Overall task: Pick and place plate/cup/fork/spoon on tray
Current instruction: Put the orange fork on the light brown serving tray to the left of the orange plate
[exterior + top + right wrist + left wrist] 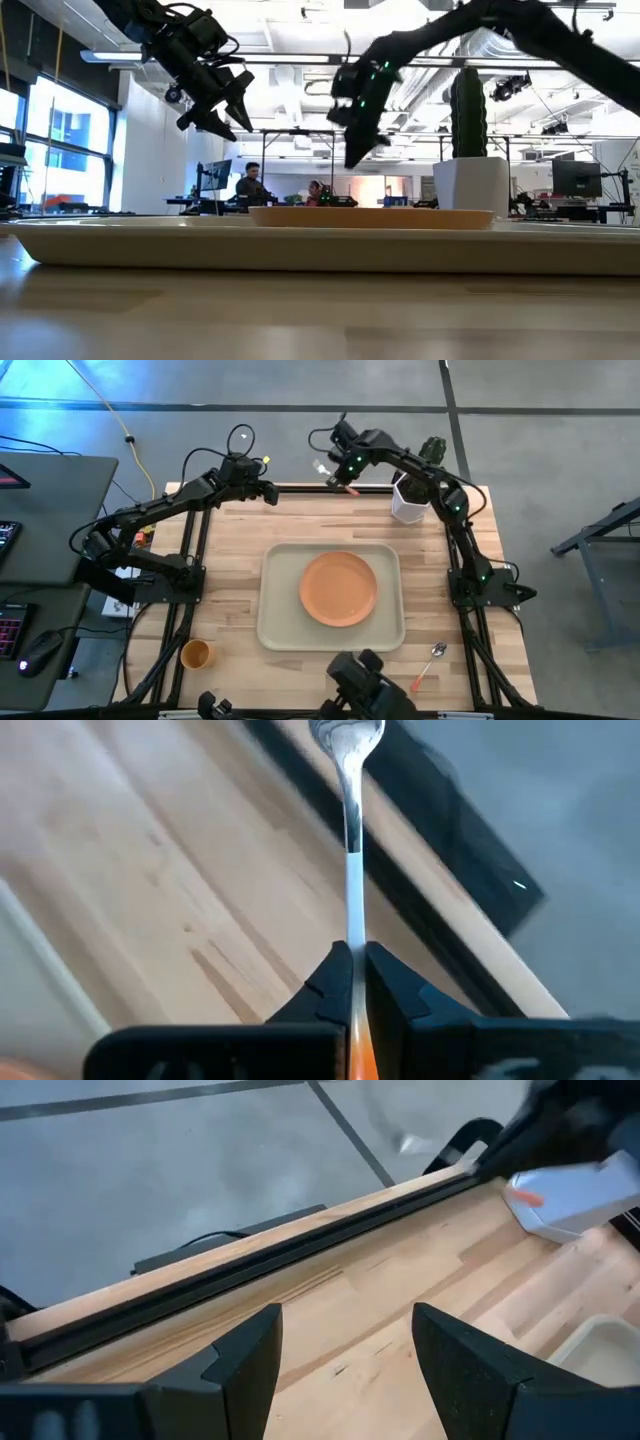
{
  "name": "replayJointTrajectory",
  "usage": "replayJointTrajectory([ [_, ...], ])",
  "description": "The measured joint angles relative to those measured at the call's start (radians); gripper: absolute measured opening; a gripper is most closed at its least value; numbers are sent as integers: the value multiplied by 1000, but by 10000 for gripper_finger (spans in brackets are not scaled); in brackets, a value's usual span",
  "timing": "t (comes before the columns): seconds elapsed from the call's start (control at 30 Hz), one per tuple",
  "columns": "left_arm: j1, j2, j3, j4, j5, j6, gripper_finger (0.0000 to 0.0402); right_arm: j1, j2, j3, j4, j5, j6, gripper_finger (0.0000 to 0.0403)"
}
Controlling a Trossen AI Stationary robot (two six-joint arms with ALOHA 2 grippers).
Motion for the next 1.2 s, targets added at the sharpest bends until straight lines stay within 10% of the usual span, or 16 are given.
replayJointTrajectory([
  [0.53, -189, -7, 0, -4, 43, -315, 211, 265, -94, 0, -44, 259, 293, 0],
  [0.87, -411, -134, 0, -26, -227, -536, 211, 438, -95, -6, -66, 480, 381, 0],
  [1.2, -614, -325, -1, -242, -424, -680, 211, 560, -305, -563, 353, 456, 566, 0],
])
